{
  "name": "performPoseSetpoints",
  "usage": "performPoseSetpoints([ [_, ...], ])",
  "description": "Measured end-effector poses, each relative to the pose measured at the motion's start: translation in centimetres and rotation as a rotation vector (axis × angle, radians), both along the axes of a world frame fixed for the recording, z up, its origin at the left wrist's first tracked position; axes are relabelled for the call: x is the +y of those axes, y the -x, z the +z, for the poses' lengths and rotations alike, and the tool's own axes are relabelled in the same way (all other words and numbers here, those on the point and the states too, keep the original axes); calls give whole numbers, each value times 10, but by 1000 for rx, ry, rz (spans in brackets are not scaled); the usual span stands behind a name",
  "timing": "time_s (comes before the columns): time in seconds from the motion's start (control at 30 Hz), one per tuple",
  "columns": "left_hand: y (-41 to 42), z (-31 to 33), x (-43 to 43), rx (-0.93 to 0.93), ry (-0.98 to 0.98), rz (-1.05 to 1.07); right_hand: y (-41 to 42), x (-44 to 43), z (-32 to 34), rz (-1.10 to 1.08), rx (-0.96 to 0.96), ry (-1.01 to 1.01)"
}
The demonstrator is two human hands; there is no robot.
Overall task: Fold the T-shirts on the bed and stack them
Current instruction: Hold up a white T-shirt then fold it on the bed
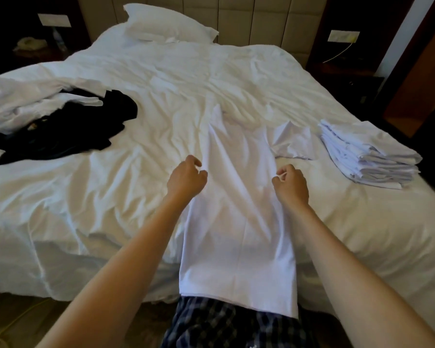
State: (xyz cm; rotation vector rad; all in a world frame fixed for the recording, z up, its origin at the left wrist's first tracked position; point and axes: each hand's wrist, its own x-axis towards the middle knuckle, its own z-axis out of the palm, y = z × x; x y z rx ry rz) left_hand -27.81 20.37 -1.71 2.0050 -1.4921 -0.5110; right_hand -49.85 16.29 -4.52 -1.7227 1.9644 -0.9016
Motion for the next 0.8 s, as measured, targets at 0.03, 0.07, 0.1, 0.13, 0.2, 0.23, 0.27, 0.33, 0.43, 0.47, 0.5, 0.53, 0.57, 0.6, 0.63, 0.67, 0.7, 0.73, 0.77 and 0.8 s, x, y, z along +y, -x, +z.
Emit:
performPoseSetpoints([
  [0.03,-1,7,-15,-13,-5,-20,-2,-13,6,26,11,-5],
  [0.07,-1,13,-32,-18,-12,-35,-3,-28,11,50,25,-12],
  [0.1,-3,17,-47,-15,-25,-50,-5,-41,16,73,44,-19],
  [0.13,-4,19,-60,-8,-38,-63,-7,-53,19,93,65,-25],
  [0.2,-8,21,-90,-1,-71,-82,-10,-80,25,127,104,-35],
  [0.23,-11,21,-105,-8,-84,-91,-13,-95,27,137,123,-41],
  [0.27,-14,20,-119,-12,-102,-102,-15,-109,27,145,145,-50],
  [0.33,-20,17,-148,-24,-131,-116,-22,-138,27,166,204,-54],
  [0.43,-28,9,-196,-57,-112,-125,-37,-188,24,213,264,-39],
  [0.47,-28,8,-209,-58,-88,-128,-42,-201,23,228,268,-39],
  [0.5,-28,6,-227,-56,-60,-131,-49,-219,21,240,269,-37],
  [0.53,-28,5,-243,-55,-29,-130,-55,-235,19,253,278,-30],
  [0.57,-27,4,-262,-52,2,-127,-61,-253,17,270,294,-21],
  [0.6,-25,4,-279,-49,31,-129,-68,-268,15,289,312,-10],
  [0.63,-24,5,-292,-50,59,-132,-74,-281,14,307,327,-1],
  [0.67,-22,4,-308,-61,84,-140,-82,-296,12,321,333,7],
  [0.7,-21,4,-322,-92,103,-152,-88,-308,10,330,338,12],
  [0.73,-21,3,-336,-142,116,-172,-95,-320,8,338,344,10],
  [0.77,-21,3,-348,-200,118,-200,-101,-330,5,345,356,-1],
  [0.8,-20,3,-357,-263,106,-229,-106,-337,3,351,371,-20],
])
